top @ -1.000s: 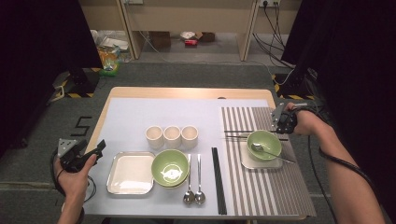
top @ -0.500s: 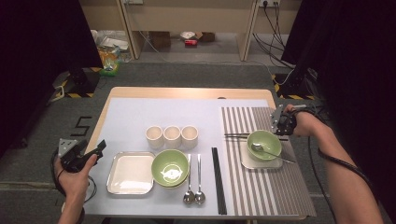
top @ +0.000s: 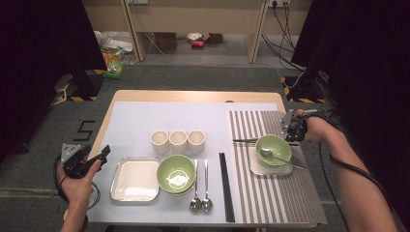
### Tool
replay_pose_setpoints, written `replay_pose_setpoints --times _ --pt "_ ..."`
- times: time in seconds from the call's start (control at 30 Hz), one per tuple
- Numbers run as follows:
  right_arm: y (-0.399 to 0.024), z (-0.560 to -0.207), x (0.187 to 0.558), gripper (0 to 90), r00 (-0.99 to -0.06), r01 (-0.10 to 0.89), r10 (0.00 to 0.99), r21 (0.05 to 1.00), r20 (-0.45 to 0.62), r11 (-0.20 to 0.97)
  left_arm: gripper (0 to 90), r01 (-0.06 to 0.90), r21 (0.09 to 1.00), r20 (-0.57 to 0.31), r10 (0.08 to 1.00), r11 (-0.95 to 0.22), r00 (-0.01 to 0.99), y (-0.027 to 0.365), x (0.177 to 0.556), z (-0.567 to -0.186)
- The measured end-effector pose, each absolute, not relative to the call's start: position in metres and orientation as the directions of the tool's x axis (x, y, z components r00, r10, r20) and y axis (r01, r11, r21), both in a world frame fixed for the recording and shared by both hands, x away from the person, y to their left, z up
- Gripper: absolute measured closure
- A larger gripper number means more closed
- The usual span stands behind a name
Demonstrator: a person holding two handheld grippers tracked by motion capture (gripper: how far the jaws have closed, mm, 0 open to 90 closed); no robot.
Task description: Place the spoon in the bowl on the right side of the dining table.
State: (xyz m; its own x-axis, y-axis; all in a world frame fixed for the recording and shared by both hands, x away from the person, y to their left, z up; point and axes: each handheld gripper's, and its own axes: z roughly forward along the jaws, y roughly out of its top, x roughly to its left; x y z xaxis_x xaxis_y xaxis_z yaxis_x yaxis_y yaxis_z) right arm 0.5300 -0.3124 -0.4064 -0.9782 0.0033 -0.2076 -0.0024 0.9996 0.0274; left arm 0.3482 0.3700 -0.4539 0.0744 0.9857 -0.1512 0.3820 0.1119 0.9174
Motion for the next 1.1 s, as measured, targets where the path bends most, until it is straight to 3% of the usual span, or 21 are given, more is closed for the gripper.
replay_pose_setpoints --times 1.1 --pt "-0.3130 -0.4108 0.5303 83.5 -0.983 0.020 0.022 0.013 -0.180 1.000 24.4 0.381 0.918 -0.152 0.986 0.114 0.073 0.3699 0.3485 -0.4539"
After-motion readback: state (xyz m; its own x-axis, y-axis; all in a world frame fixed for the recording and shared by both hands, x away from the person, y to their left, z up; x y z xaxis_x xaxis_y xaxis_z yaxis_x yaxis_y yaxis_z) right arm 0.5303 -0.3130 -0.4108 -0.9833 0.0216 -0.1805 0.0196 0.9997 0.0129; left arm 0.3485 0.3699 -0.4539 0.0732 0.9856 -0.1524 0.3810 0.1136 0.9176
